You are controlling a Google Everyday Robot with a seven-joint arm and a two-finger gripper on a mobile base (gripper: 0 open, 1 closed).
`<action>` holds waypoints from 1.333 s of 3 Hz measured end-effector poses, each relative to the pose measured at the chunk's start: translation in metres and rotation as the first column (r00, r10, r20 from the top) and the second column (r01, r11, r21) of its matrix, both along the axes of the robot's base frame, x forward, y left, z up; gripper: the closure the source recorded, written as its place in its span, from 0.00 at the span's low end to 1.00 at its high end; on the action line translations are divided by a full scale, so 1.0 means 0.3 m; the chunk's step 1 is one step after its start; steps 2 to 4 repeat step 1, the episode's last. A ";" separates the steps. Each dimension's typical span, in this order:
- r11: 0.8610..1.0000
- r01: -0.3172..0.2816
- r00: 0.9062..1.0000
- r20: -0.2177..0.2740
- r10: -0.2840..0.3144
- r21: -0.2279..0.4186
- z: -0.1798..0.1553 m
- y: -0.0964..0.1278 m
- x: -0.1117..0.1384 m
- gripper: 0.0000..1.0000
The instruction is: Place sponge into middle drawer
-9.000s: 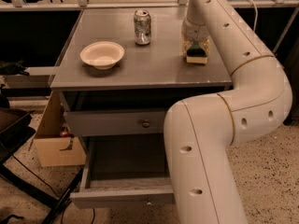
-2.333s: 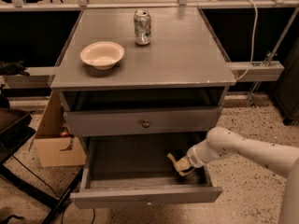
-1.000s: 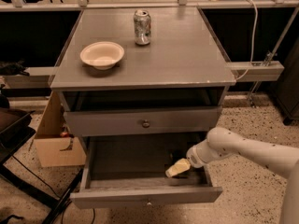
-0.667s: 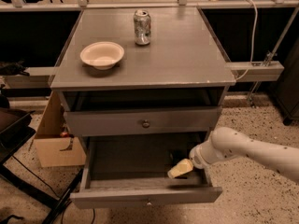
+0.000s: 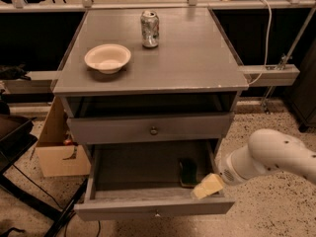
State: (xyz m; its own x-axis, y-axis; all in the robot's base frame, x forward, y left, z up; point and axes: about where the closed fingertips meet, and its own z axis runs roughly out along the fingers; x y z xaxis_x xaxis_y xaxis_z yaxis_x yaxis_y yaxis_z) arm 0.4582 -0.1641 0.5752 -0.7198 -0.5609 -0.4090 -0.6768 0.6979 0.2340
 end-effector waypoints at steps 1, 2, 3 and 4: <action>0.997 0.014 0.999 0.030 -0.012 -0.071 0.239 -0.034 -0.096 0.00; 0.997 0.014 0.999 0.030 -0.012 -0.071 0.239 -0.034 -0.096 0.00; 0.997 0.014 0.999 0.030 -0.012 -0.071 0.239 -0.034 -0.096 0.00; 0.997 0.014 0.999 0.030 -0.012 -0.071 0.239 -0.034 -0.096 0.00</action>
Offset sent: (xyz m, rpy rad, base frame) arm 0.0000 0.0000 0.0000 0.0000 0.0000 0.0000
